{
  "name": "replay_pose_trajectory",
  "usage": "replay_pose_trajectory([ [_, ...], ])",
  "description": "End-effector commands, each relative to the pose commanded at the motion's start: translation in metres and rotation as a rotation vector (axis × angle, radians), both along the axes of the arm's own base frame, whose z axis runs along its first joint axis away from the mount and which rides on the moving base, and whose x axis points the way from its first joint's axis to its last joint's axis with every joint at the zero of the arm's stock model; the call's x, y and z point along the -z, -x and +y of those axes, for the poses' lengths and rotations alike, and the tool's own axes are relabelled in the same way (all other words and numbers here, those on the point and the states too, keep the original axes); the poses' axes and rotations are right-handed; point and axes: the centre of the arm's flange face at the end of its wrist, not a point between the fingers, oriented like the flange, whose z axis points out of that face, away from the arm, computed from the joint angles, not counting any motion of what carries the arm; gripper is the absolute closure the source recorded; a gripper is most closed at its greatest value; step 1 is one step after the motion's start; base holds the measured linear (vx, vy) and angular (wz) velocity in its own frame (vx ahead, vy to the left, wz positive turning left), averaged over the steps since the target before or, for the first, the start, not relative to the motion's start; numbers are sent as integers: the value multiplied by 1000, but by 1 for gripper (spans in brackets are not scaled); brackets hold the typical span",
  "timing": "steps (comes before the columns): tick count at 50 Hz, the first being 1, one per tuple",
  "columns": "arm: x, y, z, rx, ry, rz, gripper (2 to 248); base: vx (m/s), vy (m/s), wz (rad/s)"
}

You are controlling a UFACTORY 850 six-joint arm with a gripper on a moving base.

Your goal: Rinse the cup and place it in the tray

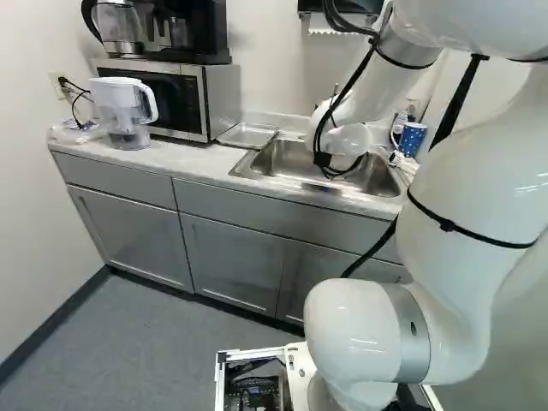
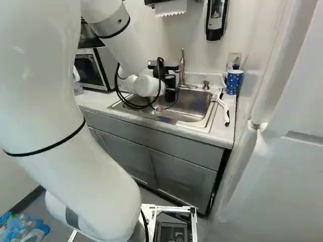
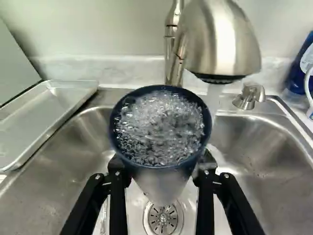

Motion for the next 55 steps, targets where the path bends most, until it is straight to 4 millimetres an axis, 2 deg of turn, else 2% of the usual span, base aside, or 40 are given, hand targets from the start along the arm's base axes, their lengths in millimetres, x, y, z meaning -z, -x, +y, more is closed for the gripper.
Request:
replay_pose_trajectory([
  [28, -30, -17, 41, -88, 9, -64, 124, 0, 0, 0],
  [55, -57, -30, 67, -145, 9, -93, 124, 0, 0, 0],
])
